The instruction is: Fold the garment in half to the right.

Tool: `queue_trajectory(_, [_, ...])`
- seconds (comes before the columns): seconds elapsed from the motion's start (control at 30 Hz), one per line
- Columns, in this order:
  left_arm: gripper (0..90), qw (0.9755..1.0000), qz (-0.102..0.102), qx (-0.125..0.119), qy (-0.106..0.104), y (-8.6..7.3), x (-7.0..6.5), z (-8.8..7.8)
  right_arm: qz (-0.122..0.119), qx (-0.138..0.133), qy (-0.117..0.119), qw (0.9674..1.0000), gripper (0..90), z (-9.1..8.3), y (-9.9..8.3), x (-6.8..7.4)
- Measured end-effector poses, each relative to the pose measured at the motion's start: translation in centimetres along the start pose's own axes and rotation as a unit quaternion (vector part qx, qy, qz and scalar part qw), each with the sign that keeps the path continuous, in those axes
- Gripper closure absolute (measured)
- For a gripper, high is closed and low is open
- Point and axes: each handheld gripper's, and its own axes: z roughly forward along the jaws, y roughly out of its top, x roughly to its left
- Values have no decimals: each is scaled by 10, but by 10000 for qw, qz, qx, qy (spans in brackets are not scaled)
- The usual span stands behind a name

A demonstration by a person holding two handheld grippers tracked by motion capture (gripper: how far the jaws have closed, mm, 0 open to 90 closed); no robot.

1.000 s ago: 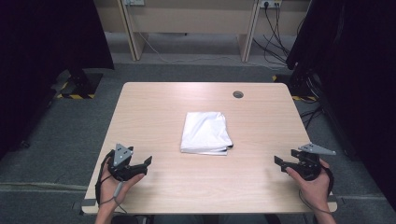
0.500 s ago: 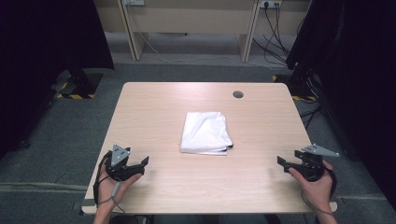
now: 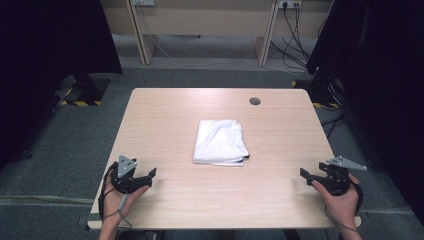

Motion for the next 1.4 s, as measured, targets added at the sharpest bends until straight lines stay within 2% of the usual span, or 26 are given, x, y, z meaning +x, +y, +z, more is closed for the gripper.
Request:
queue_trajectory(0.8, [194, 10000, 22, 43, 39, -7, 5, 9, 166, -12, -149, 9998, 171, 2, -7, -13])
queue_trajectory(1.4, [194, 9998, 124, 112, 77, -6, 3, 10, 300, -68, -208, 9993, 167, 3, -10, -18])
